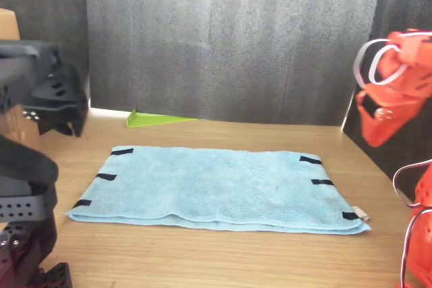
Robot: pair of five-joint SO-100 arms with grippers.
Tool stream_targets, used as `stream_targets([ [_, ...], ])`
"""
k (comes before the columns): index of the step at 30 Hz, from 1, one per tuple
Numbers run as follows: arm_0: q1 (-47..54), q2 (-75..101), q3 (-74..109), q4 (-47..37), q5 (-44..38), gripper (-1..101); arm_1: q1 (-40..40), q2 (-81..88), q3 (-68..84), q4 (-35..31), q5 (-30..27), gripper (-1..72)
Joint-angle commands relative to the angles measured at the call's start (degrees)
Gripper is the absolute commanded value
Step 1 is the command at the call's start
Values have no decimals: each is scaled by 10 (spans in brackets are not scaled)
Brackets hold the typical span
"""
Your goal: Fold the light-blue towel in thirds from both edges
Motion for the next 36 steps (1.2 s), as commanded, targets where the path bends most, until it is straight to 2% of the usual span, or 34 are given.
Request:
stream_targets([
  [1, -13, -14, -1, 2, 1, 174, 39, -35, -15, 20, 16, 158],
  [2, -15, -25, 0, 2, -2, 189, 47, -47, -11, 17, 20, 179],
  [10, 2, -48, 17, -2, 9, 228, 54, -105, 11, -11, 35, 210],
  [19, 11, -28, 33, -2, 11, 232, 57, -112, 63, -51, 35, 221],
  [36, -15, -30, 39, -5, 2, 231, 71, -190, 69, -94, 38, 221],
])
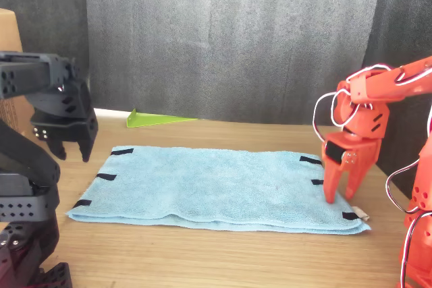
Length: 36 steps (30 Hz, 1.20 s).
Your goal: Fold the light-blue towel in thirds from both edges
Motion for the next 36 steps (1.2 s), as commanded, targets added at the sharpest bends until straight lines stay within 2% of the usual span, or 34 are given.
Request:
stream_targets([
  [1, -7, 6, 1, -3, 5, 231, 12, -2, 4, -13, 13, 221],
  [21, -44, -154, -61, -6, 6, 244, 14, -16, -2, -13, 11, 226],
  [36, -54, -297, -175, 41, 12, 239, 16, -16, -2, -11, 4, 230],
])
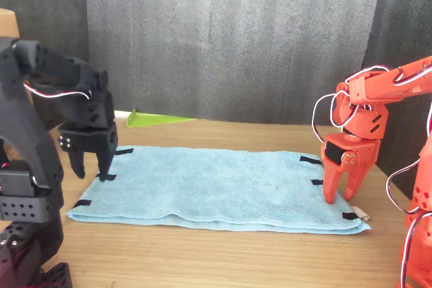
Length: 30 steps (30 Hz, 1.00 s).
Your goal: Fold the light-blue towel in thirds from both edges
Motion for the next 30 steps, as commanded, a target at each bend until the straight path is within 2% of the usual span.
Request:
stream_targets([
  [1, 6, -9, -29, 21, 8, 239, 12, -2, 2, -5, 6, 230],
  [20, 7, -107, -111, 76, 14, 214, 13, -8, -1, -2, -3, 230],
  [30, 4, -132, -129, 91, 17, 165, 25, -35, -7, 10, -4, 221],
])
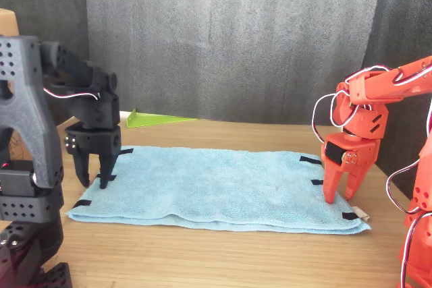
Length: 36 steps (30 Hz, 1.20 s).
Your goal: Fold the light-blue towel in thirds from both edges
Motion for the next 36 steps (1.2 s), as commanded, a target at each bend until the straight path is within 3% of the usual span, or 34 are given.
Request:
stream_targets([
  [1, 4, 5, -10, 11, 1, 154, 25, -22, 4, 3, 10, 219],
  [8, 1, 6, -9, 11, 6, 32, 38, -29, 0, 8, 8, 164],
  [12, 1, 8, -7, 10, 7, -1, 47, -33, -2, 10, 8, 52],
  [15, 2, 14, -2, 7, 8, -1, 52, -33, -4, 11, 10, 6],
  [26, 2, 20, 4, 4, 8, -1, 56, -15, -17, 33, 13, 2],
  [36, 1, 28, 12, -1, 10, -1, 80, 43, -126, 145, 4, 2],
])
